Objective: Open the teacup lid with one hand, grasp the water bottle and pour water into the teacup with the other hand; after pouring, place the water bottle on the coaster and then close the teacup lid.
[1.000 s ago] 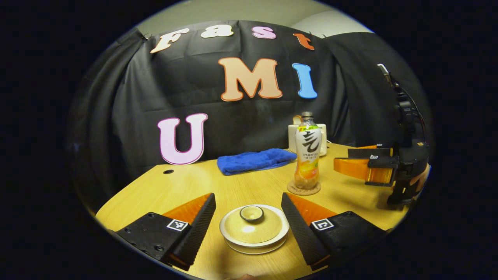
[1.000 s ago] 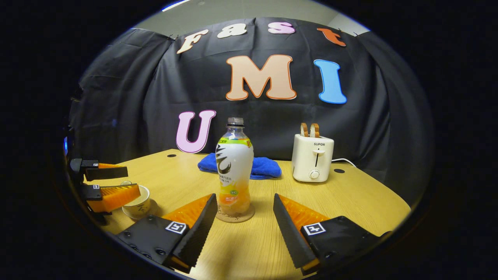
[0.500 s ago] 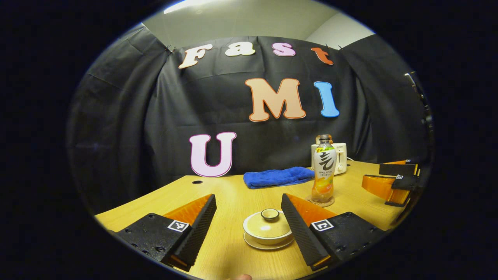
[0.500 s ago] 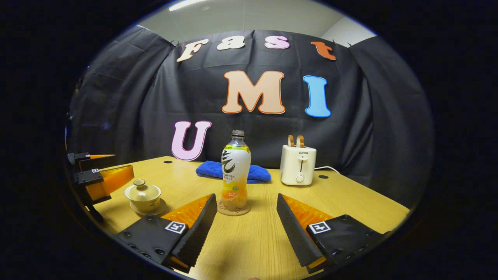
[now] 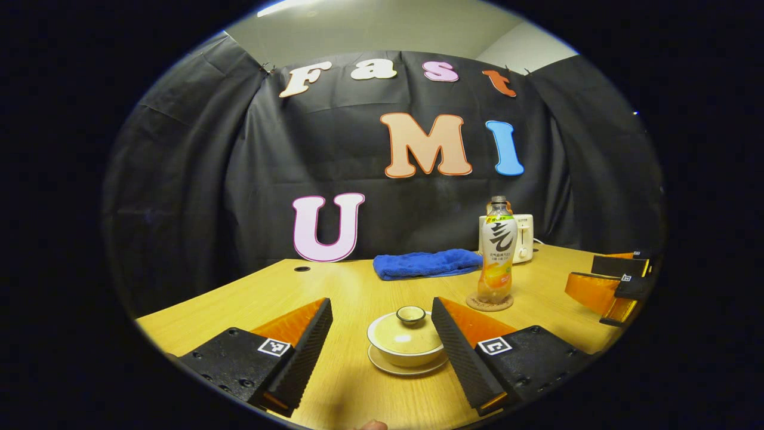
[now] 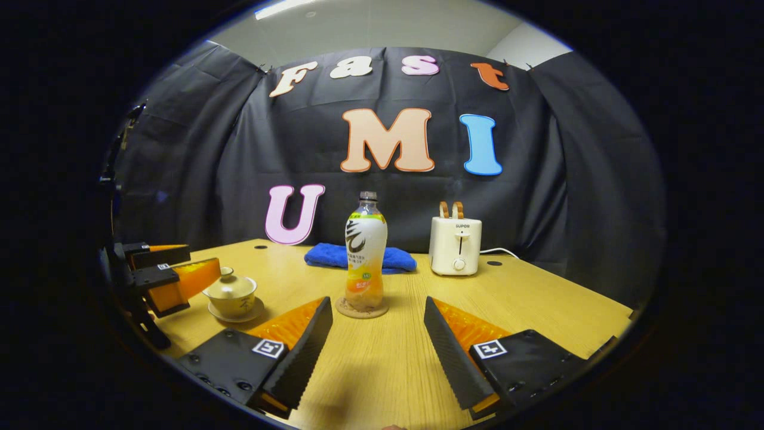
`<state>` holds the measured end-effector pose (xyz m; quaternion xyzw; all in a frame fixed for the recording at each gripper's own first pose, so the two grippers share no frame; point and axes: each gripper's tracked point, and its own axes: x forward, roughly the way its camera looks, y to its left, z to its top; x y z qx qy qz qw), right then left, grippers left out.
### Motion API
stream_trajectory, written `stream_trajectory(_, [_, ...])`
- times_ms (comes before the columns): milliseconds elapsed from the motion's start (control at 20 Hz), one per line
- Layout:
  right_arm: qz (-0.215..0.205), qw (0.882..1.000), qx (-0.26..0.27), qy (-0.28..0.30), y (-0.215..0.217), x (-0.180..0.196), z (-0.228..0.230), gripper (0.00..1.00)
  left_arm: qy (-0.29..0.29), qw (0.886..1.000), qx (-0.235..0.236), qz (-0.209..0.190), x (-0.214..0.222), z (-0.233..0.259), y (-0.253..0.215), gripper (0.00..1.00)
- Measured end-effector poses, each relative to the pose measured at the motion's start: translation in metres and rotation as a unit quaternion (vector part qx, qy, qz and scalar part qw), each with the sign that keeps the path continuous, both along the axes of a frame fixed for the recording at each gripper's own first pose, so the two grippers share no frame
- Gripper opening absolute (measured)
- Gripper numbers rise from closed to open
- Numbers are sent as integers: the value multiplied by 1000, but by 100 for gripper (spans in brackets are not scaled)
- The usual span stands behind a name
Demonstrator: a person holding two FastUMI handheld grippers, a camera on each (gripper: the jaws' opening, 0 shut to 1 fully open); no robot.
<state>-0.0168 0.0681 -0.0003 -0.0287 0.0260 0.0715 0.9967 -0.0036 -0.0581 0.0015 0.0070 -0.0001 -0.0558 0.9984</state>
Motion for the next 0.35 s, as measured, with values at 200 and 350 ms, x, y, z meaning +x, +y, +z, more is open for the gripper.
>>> stream_trajectory(200, [-8,1000,16,-2,-7,0,2,95,-3,1000,-12,-1,1,1,4,97])
stream_trajectory(350, [-18,999,35,-15,-13,-1,9,95,-1,1000,-12,4,2,1,8,97])
